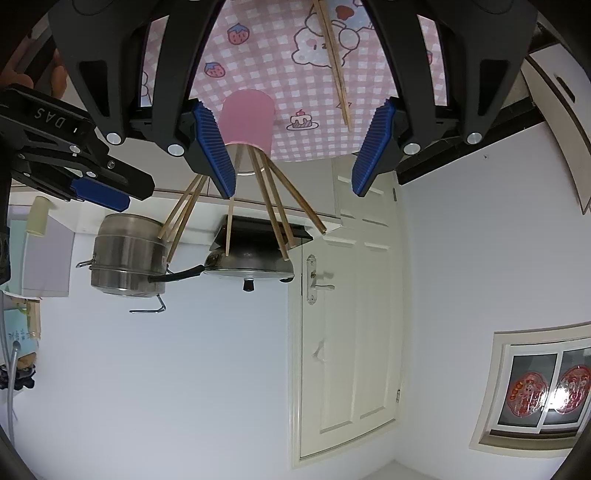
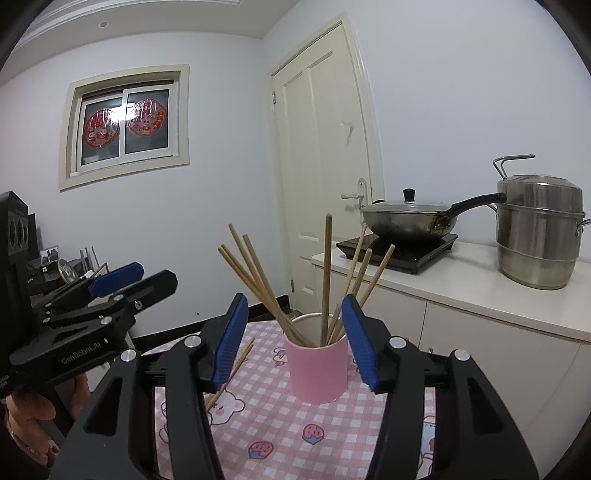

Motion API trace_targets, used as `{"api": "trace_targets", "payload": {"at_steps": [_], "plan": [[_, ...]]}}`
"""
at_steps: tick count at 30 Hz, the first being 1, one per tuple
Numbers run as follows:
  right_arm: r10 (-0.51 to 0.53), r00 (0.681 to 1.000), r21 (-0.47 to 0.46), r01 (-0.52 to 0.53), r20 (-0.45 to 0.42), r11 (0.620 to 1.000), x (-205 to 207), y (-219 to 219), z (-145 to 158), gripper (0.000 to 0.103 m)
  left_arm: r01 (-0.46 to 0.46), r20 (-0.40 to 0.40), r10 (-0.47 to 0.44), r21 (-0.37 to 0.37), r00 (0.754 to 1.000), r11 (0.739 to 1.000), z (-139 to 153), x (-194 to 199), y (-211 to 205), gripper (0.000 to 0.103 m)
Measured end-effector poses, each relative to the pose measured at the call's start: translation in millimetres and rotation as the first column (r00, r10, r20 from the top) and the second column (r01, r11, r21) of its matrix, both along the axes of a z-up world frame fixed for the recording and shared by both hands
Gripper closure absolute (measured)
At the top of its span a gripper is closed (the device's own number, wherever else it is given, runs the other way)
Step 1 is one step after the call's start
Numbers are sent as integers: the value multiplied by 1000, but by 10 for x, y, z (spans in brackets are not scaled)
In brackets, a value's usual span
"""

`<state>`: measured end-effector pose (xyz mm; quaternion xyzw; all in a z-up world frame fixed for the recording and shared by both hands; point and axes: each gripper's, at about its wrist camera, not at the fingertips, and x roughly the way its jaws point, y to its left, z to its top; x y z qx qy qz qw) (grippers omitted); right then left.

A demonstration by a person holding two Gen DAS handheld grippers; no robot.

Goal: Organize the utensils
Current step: 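Lower both open tools toward the last chopsticks on the table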

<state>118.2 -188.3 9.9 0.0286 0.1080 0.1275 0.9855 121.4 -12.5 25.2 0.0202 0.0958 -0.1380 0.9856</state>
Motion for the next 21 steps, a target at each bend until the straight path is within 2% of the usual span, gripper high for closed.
{"api": "trace_targets", "payload": {"at_steps": [4, 10, 15, 19, 21], "plan": [[7, 1000, -5, -7, -14, 1000, -35, 26, -67, 52, -12, -4, 12, 7, 1000, 1000, -44, -47, 86, 35], [18, 999, -7, -18, -47, 1000, -33, 45, -185, 52, -27, -54, 29, 26, 998, 999, -189, 5, 261, 34], [27, 996, -15, -29, -84, 999, 0, 116, -319, 52, -38, -156, 35, -15, 987, 999, -370, 140, 550, 34], [42, 992, -19, -44, -118, 999, 46, 193, -436, 51, -54, -237, 54, 5, 970, 999, -562, 259, 687, 34], [51, 989, -18, -54, -138, 998, 69, 229, -501, 48, -59, -281, 62, 20, 958, 998, -671, 317, 734, 34]]}}
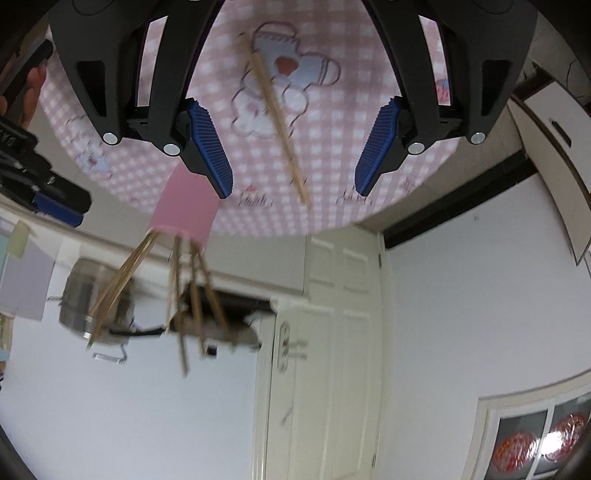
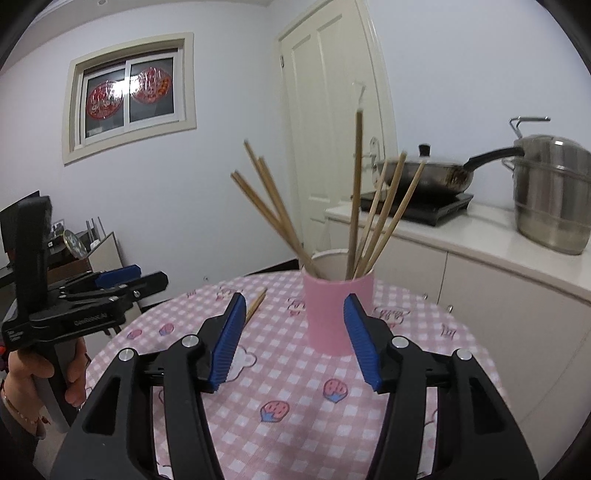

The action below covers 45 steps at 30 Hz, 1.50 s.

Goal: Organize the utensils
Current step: 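Lower both open tools toward the last chopsticks on the table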

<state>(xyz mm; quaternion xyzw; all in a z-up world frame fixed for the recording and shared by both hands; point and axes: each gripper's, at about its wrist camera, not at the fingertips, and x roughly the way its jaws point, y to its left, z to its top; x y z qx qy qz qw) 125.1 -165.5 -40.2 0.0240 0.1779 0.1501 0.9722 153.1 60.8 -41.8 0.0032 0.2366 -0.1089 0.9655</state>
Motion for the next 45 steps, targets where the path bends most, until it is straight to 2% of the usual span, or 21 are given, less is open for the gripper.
{"api": "trace_targets", "payload": {"at_steps": [5, 10, 16, 24, 36, 45], "plan": [[25, 998, -11, -25, -52, 1000, 58, 98, -167, 47, -17, -144, 21, 28, 989, 999, -291, 202, 69, 34], [48, 993, -15, -50, -108, 999, 115, 188, -332, 46, -10, -294, 24, 48, 955, 999, -612, 412, 73, 34], [61, 985, -3, -62, -158, 998, 185, 205, -380, 40, 3, -388, 21, 60, 921, 998, -821, 563, 17, 34], [73, 975, 13, -72, -208, 997, 281, 180, -435, 38, 16, -403, 44, 146, 914, 989, -873, 664, -169, 34], [93, 969, 24, -90, -231, 996, 327, 167, -460, 34, 29, -407, 14, 99, 913, 995, -837, 685, -227, 34], [89, 966, 35, -83, -244, 996, 351, 139, -468, 33, 43, -412, 2, 101, 911, 994, -826, 680, -283, 34]]}}
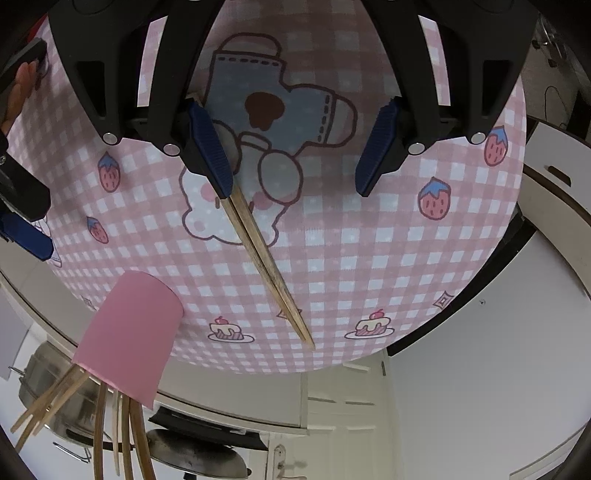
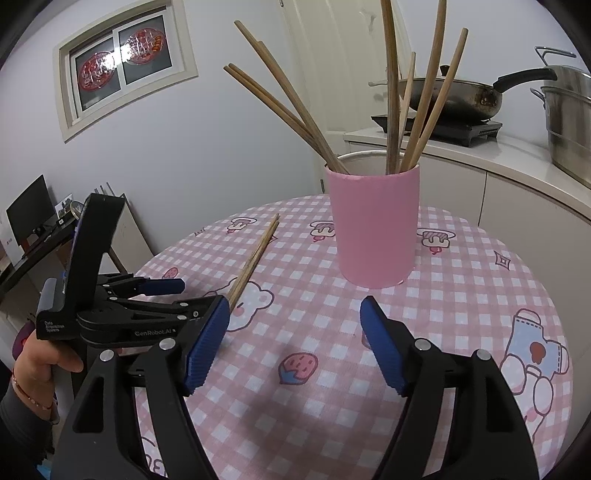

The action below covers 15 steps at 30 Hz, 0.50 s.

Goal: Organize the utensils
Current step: 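Lower both open tools toward the last chopsticks on the table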

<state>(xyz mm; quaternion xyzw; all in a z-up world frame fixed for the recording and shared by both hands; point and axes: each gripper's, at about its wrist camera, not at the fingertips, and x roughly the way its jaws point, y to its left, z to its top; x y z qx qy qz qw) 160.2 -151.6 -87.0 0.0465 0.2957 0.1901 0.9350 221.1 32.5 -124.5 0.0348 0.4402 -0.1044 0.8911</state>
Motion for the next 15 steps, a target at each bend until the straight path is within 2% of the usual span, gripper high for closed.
{"api": "trace_targets", "payload": {"at_steps": [4, 8, 12, 15], "plan": [[-2, 1000, 0, 2, -5, 1000, 3, -4, -6, 32, -6, -16, 5, -26, 1000, 1000, -11, 45, 27, 34], [-3, 1000, 3, 3, -12, 1000, 10, -21, -11, 32, 7, -10, -8, -11, 1000, 1000, -9, 31, -13, 34], [-4, 1000, 2, 4, -18, 1000, 19, -23, -16, 31, 13, 9, -13, 33, 1000, 999, -4, 8, -67, 32], [-5, 1000, 1, 5, -21, 1000, 20, -23, -17, 31, 16, -14, -15, 20, 1000, 1000, -5, 34, -86, 32]]}}
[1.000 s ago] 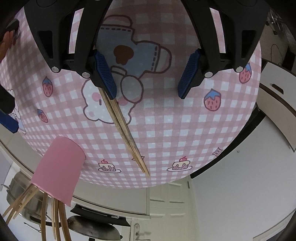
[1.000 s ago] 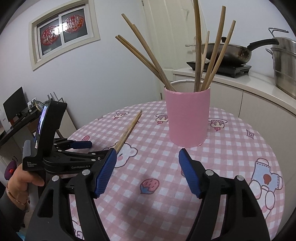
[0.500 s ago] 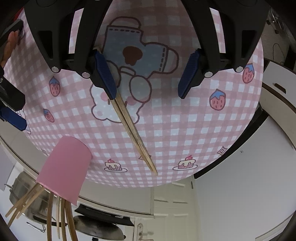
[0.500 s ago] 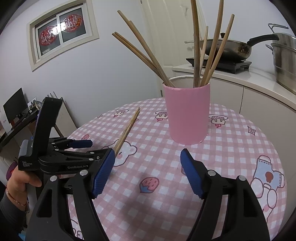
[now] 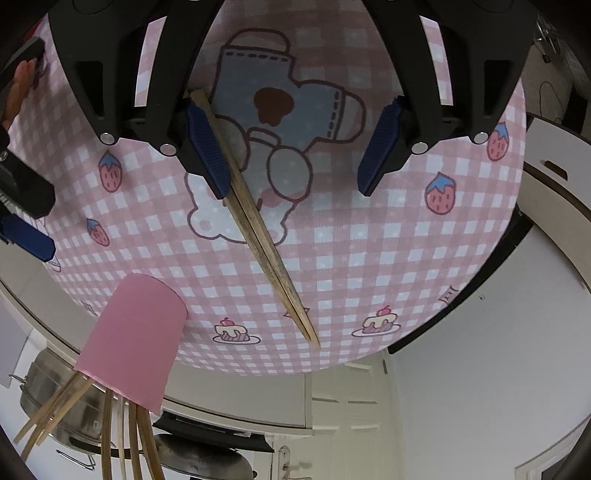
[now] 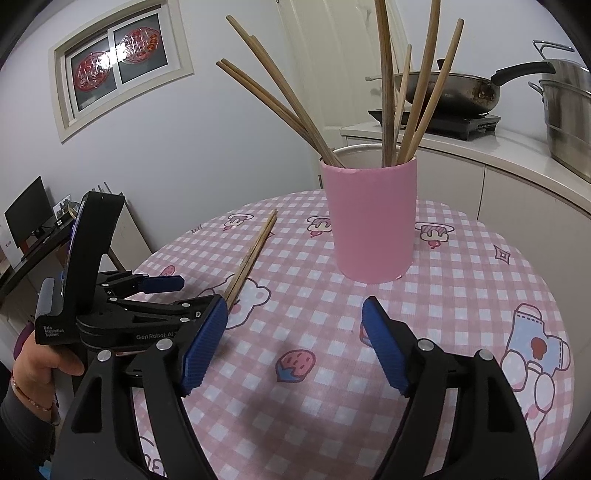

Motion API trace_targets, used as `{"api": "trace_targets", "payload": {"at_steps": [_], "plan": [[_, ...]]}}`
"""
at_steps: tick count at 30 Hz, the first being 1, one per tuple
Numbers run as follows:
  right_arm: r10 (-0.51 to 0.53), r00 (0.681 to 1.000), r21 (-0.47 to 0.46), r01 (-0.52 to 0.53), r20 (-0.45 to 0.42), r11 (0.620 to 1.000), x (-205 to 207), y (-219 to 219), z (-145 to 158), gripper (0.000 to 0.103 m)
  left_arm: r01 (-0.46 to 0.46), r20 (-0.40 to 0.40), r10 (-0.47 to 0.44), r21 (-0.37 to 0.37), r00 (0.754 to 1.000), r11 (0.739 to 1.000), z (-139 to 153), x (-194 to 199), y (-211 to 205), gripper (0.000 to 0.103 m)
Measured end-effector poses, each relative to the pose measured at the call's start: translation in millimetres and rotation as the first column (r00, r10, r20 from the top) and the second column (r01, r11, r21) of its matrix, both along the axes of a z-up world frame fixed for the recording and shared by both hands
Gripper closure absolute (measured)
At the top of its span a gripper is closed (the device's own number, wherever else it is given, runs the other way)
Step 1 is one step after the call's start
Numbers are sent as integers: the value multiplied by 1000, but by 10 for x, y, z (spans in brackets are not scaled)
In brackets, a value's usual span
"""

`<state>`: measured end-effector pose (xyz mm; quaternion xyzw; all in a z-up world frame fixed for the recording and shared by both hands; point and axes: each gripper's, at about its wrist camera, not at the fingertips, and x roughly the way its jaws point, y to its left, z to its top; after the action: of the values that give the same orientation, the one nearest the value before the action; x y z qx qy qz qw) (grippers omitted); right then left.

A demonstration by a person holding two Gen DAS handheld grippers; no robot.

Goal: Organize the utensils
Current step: 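Lower both open tools toward the last chopsticks on the table, then close the left tool on a chopstick while the right tool grasps another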

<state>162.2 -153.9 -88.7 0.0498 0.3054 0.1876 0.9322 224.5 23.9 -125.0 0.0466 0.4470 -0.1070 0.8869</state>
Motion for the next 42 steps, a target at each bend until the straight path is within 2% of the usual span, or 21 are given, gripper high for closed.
{"api": "trace_targets", "payload": {"at_steps": [4, 8, 9, 11, 16, 19, 21, 30, 36, 40, 42], "plan": [[-4, 1000, 6, 4, -2, 1000, -2, -15, 3, 31, -9, -6, 9, 0, 1000, 1000, 4, 67, -37, 32], [-12, 1000, 17, 12, -14, 1000, 2, -47, -4, 31, -37, -40, 35, -48, 999, 998, -14, 155, 33, 34], [-13, 1000, 19, 13, -17, 1000, 1, -57, -6, 31, -35, -39, 34, -39, 999, 999, -11, 159, 33, 41], [-15, 1000, 22, 15, -21, 1000, -6, -66, -9, 31, -12, -41, 11, -28, 999, 1000, -10, 142, 11, 47], [-16, 999, 15, 16, -34, 1000, 13, -70, -18, 31, -1, -44, 2, 20, 999, 1000, -22, 139, -73, 60], [-17, 999, -2, 17, -41, 1000, 25, -47, -18, 31, 1, -29, -1, 26, 1000, 1000, -21, 183, -122, 75], [-19, 998, -19, 18, -58, 1000, 40, -32, -38, 31, 7, -24, -7, 27, 1000, 1000, -18, 182, -129, 94], [1, 991, -79, -11, -130, 997, 104, 123, -142, 31, -8, -26, 6, -63, 1000, 998, -10, -208, 137, 97], [64, 975, -126, -93, -214, 988, 234, 570, -275, 31, -35, -41, 30, -119, 999, 992, 8, -485, 338, 97], [75, 972, -156, -112, -224, 981, 345, 805, -285, 31, -54, -56, 43, -224, 998, 973, 10, -513, 468, 96], [83, 967, -157, -123, -241, 980, 427, 891, -309, 31, -57, -60, 44, -240, 997, 969, 9, -510, 472, 96]]}}
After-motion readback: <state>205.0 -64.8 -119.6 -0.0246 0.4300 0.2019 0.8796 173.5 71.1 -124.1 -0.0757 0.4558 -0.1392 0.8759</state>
